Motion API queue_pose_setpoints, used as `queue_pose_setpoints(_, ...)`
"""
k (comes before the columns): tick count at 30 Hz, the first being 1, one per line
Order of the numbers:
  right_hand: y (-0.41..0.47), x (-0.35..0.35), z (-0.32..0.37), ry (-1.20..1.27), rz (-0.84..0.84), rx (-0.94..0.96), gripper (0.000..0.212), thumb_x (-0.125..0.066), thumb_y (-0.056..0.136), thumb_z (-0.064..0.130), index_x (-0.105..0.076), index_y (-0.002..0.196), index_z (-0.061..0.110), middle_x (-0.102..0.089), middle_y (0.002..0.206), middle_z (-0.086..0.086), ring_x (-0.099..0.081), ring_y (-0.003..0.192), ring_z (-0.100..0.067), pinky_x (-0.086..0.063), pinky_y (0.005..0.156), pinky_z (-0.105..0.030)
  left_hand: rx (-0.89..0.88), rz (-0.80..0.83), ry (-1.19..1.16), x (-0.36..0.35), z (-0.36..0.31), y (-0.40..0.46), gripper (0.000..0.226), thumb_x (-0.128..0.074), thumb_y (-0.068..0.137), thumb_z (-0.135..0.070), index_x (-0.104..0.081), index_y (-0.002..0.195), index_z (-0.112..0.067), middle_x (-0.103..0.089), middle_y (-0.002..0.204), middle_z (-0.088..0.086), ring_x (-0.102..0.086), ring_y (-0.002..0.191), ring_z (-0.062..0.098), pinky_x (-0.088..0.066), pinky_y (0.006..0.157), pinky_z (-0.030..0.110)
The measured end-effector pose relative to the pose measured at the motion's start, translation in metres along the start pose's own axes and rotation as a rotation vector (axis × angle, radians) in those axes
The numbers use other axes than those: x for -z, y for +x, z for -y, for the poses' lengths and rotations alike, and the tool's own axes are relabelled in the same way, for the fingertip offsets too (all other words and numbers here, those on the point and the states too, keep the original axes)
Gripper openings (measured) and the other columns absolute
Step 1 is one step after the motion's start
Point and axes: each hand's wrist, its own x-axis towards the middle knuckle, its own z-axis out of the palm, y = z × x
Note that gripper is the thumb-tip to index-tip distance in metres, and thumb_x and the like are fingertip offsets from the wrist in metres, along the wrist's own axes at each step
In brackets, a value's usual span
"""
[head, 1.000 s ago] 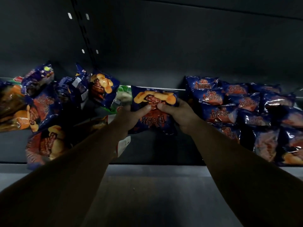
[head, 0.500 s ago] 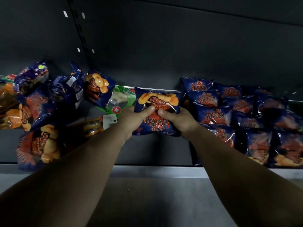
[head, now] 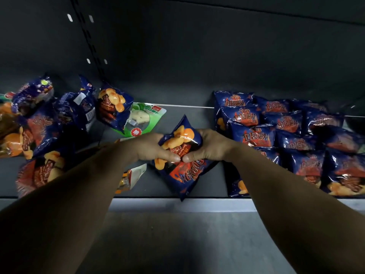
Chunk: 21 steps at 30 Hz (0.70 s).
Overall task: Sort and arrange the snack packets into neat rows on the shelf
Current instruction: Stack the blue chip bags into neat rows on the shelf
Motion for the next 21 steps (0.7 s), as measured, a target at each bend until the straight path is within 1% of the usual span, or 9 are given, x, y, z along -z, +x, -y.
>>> queue_pose_setpoints(4,0.006,-0.003,-0.005,-0.119,-0.112,-0.071,0.064,-0.088,0.063,0.022,-0.057,0.118,0.017,-0.065,0.114,0.001,-0.06,0.108,-0.017,-0.048,0.098,-0.036,0.031,-0.15,-0.114,-0.008,0.011,0.004,0.023,-0.08,0.073,-0.018,-0.064,0.086,-0.026,-0.068,0.089,-0.005,-0.063,0.09,0.015,-0.05,0.076,0.027)
queue_pose_setpoints(7,0.012,0.001,-0.009,-0.103,-0.318,-0.071,0.089,-0.088,0.059,0.038,-0.044,0.133,0.02,-0.049,0.125,0.005,-0.05,0.117,-0.013,-0.044,0.1,-0.031,0.066,-0.3,-0.228,-0.009,0.012,0.008,0.037,-0.081,0.072,-0.026,-0.065,0.104,-0.017,-0.068,0.1,0.0,-0.062,0.096,0.017,-0.047,0.081,0.029)
queue_pose_setpoints(10,0.018,0.002,-0.011,0.079,-0.582,-0.036,0.119,-0.086,0.042,0.062,-0.035,0.141,0.021,-0.042,0.139,0.0,-0.043,0.127,-0.017,-0.039,0.108,-0.036,0.146,-0.536,-0.495,-0.013,0.012,0.012,0.044,-0.083,0.069,-0.038,-0.06,0.101,-0.017,-0.064,0.093,-0.003,-0.059,0.085,0.013,-0.042,0.081,0.027)
queue_pose_setpoints(12,0.019,0.0,-0.012,0.224,-0.638,-0.056,0.107,-0.086,0.057,0.048,-0.031,0.144,0.017,-0.04,0.14,-0.002,-0.041,0.129,-0.017,-0.036,0.109,-0.033,0.196,-0.608,-0.814,-0.017,0.007,0.014,0.079,-0.088,0.043,-0.056,-0.062,0.108,-0.018,-0.068,0.102,0.001,-0.065,0.092,0.02,-0.049,0.089,0.035)
queue_pose_setpoints(13,0.019,-0.003,-0.011,0.286,-0.637,-0.066,0.096,-0.084,0.065,0.04,-0.033,0.142,0.015,-0.044,0.133,0.0,-0.043,0.124,-0.014,-0.038,0.104,-0.027,0.209,-0.615,-0.968,-0.02,0.007,0.016,0.081,-0.088,0.039,-0.059,-0.063,0.107,-0.021,-0.069,0.104,0.003,-0.066,0.096,0.023,-0.051,0.091,0.04)
queue_pose_setpoints(15,0.02,-0.01,-0.009,0.39,-0.606,-0.102,0.076,-0.083,0.066,0.044,-0.046,0.126,0.016,-0.052,0.117,0.007,-0.051,0.107,-0.008,-0.043,0.084,-0.02,0.215,-0.601,-1.164,-0.03,0.002,0.02,0.048,-0.084,0.061,-0.047,-0.063,0.097,-0.023,-0.069,0.104,0.006,-0.066,0.097,0.026,-0.052,0.091,0.043)
queue_pose_setpoints(16,0.021,-0.014,-0.009,0.421,-0.591,-0.115,0.079,-0.083,0.062,0.05,-0.052,0.124,0.012,-0.058,0.111,0.006,-0.057,0.097,-0.008,-0.044,0.074,-0.019,0.226,-0.597,-1.231,-0.037,-0.001,0.022,0.037,-0.081,0.07,-0.04,-0.063,0.097,-0.022,-0.069,0.104,0.007,-0.066,0.097,0.026,-0.053,0.089,0.042)
queue_pose_setpoints(18,0.023,-0.022,-0.007,0.527,-0.517,-0.157,0.055,-0.079,0.07,0.043,-0.061,0.114,0.015,-0.067,0.102,0.001,-0.062,0.083,-0.009,-0.047,0.07,-0.025,0.218,-0.568,-1.328,-0.053,-0.005,0.027,0.033,-0.076,0.077,-0.034,-0.063,0.104,-0.02,-0.07,0.105,0.007,-0.067,0.096,0.025,-0.055,0.081,0.037)
queue_pose_setpoints(21,0.024,-0.026,0.001,0.737,-0.437,-0.108,0.016,-0.07,0.083,0.014,-0.063,0.097,0.014,-0.069,0.087,-0.002,-0.066,0.071,-0.013,-0.056,0.065,-0.027,0.189,-0.514,-1.402,-0.065,-0.006,0.027,0.04,-0.071,0.083,-0.03,-0.061,0.119,-0.018,-0.07,0.108,0.006,-0.068,0.091,0.02,-0.053,0.067,0.029)
